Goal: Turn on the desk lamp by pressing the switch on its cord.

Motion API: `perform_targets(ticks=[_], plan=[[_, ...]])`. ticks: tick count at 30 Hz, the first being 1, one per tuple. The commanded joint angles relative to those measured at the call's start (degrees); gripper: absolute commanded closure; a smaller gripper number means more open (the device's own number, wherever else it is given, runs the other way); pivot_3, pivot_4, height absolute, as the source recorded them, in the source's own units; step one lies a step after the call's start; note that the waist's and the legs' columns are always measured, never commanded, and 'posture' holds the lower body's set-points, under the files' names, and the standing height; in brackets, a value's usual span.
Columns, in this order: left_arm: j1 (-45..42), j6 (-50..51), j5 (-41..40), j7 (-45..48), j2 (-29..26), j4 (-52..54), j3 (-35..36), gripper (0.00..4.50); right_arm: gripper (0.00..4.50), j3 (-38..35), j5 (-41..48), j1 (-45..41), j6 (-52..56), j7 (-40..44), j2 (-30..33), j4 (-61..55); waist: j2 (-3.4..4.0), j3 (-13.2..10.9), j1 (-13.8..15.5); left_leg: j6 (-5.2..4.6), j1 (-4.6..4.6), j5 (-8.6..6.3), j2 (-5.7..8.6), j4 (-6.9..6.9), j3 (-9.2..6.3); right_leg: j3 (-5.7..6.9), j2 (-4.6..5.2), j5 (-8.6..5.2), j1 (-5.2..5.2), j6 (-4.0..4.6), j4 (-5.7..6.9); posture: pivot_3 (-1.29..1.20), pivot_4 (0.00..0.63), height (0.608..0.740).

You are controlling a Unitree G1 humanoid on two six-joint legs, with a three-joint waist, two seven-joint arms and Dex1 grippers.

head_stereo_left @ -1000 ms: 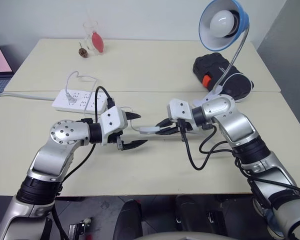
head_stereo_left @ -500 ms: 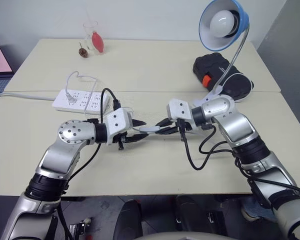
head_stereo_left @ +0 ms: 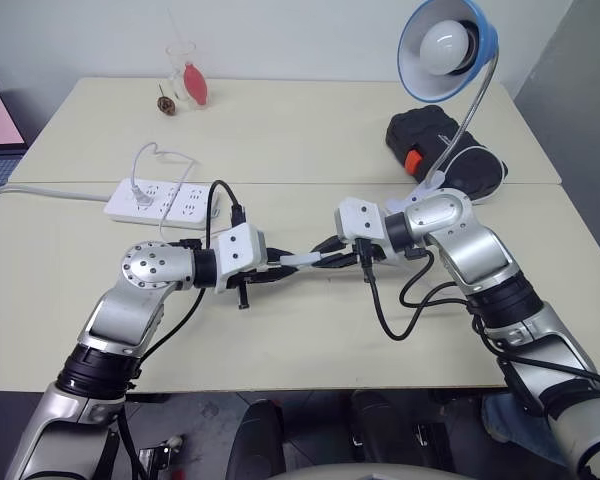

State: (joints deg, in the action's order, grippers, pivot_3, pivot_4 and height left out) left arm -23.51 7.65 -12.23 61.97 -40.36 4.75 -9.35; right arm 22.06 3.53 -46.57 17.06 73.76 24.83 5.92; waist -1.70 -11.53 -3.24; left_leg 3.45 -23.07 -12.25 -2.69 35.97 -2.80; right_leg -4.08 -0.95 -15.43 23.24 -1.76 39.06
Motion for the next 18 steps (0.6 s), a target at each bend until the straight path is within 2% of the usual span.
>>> perform_targets(ticks=[1, 3, 14, 18], plan=[[-0.83, -2.70, 0.21, 0.04, -0.36, -0.02, 1.92, 2.65, 4.13, -0.52, 1.75, -1.29, -0.35, 1.16, 0.00, -1.69, 0.00, 0.00, -0.01, 0.00, 0.00, 0.00, 0.00, 0.00, 0.00, 0.00, 0.00, 0.00, 0.00, 0.00, 0.00, 0.00, 0.150, 0.740], [0.39, -1.94, -1.65, 1.98, -1.17, 1.56, 2.01, 2.38, 4.13, -0.69, 2.66, -1.36, 0.95, 1.96, 0.08, -1.74, 0.00, 0.00, -0.01, 0.00, 0.00, 0.00, 0.00, 0.00, 0.00, 0.00, 0.00, 0.00, 0.00, 0.00, 0.00, 0.00, 0.150, 0.740], [1.04, 5.38, -7.37, 2.88, -1.00, 7.26, 3.05, 2.38, 4.13, -0.55, 3.54, -1.68, 3.10, 3.40, 0.54, -1.61, 0.00, 0.00, -0.01, 0.00, -0.01, 0.00, 0.00, 0.01, -0.01, 0.00, 0.00, 0.00, 0.00, 0.00, 0.00, 0.00, 0.150, 0.740], [0.92, 6.82, -6.96, 2.91, -1.50, 7.84, 2.81, 2.38, 4.13, -0.53, 3.42, -1.72, 3.20, 3.50, 0.58, -1.67, 0.00, 0.00, -0.01, 0.00, 0.00, 0.00, 0.00, 0.01, -0.01, 0.01, -0.01, 0.00, 0.00, -0.01, 0.00, 0.00, 0.150, 0.740]])
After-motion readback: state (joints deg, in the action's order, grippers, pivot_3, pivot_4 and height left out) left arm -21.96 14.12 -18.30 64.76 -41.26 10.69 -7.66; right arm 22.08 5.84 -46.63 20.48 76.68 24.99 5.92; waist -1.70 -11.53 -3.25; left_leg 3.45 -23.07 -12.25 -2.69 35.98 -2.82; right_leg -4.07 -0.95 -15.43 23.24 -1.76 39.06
